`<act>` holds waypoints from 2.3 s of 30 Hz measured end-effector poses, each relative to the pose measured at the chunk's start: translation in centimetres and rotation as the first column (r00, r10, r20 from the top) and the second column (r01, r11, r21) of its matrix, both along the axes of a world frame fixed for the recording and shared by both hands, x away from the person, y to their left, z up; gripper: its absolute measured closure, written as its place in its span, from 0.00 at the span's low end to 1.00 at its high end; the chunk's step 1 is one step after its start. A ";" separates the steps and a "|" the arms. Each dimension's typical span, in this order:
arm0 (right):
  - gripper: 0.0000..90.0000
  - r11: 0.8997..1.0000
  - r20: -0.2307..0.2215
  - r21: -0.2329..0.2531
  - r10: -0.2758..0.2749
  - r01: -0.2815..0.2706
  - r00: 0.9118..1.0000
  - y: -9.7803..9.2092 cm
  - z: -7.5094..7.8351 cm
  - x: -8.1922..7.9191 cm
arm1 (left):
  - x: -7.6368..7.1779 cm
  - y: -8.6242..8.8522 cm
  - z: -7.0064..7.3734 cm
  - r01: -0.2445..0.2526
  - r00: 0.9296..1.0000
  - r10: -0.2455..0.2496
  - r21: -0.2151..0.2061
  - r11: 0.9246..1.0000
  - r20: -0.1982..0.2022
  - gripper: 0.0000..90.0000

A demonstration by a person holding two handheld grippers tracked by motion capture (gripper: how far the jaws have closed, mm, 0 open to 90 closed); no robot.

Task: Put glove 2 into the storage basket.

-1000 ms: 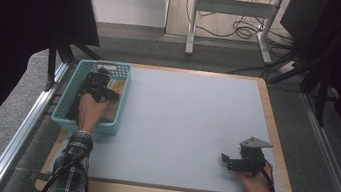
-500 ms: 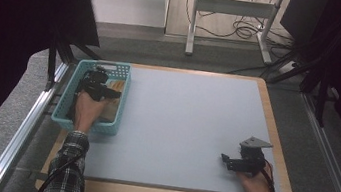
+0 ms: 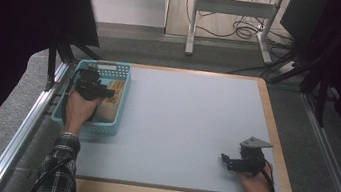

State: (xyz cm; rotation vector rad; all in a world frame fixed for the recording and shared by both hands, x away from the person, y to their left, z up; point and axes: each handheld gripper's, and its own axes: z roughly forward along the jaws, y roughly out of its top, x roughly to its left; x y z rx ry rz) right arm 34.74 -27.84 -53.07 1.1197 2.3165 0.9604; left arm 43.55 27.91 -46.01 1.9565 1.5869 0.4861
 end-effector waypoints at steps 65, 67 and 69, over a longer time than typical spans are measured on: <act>0.13 1.000 0.001 -0.002 0.000 0.000 1.000 0.0 0.0 0.0 | -8.7 -1.6 2.7 0.187 0.973 -0.184 -0.008 0.982 0.141 0.04; 0.13 1.000 0.001 -0.002 0.000 0.000 1.000 0.0 0.0 0.0 | -8.9 -1.7 2.8 0.194 0.971 -0.191 -0.011 0.981 0.143 0.04; 0.13 1.000 0.001 -0.002 0.000 0.000 1.000 0.0 0.0 0.0 | -9.1 -1.9 2.8 0.200 0.970 -0.196 -0.011 0.980 0.146 0.04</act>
